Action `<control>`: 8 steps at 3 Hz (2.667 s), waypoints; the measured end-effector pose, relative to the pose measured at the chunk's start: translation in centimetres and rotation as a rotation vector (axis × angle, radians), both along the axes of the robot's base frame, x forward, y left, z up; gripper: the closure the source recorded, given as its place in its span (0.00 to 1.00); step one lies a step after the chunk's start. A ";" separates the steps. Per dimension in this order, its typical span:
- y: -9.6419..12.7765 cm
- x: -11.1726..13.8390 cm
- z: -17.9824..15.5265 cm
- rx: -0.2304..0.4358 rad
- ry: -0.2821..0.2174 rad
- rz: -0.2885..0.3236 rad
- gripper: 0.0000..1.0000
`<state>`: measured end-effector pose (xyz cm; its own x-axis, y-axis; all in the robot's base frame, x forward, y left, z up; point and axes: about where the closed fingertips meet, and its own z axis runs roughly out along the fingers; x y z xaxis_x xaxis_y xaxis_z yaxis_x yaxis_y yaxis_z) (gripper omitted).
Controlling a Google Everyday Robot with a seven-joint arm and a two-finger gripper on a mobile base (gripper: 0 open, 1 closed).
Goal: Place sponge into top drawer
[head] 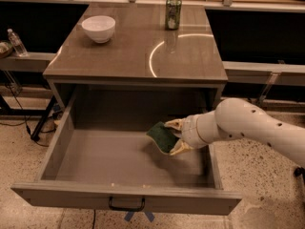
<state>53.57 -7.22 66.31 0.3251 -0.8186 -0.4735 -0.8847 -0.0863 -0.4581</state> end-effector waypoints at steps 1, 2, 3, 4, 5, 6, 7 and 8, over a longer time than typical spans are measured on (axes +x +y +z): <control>1.2 1.0 -1.4 -0.008 0.008 -0.001 0.82; 2.2 1.3 -2.7 -0.013 0.028 -0.003 0.51; 2.4 1.2 -3.3 -0.018 0.037 -0.011 0.20; 2.3 1.1 -3.5 -0.021 0.040 -0.017 0.00; 1.1 0.7 -2.1 -0.021 0.027 -0.046 0.00; -1.6 0.2 0.7 -0.028 -0.006 -0.108 0.00; -7.1 -1.0 6.1 -0.066 -0.077 -0.233 0.00; -11.4 -2.1 12.6 -0.072 -0.180 -0.324 0.00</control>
Offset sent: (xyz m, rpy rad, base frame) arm 0.0171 0.0281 -0.0366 -0.0163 0.0417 -0.0070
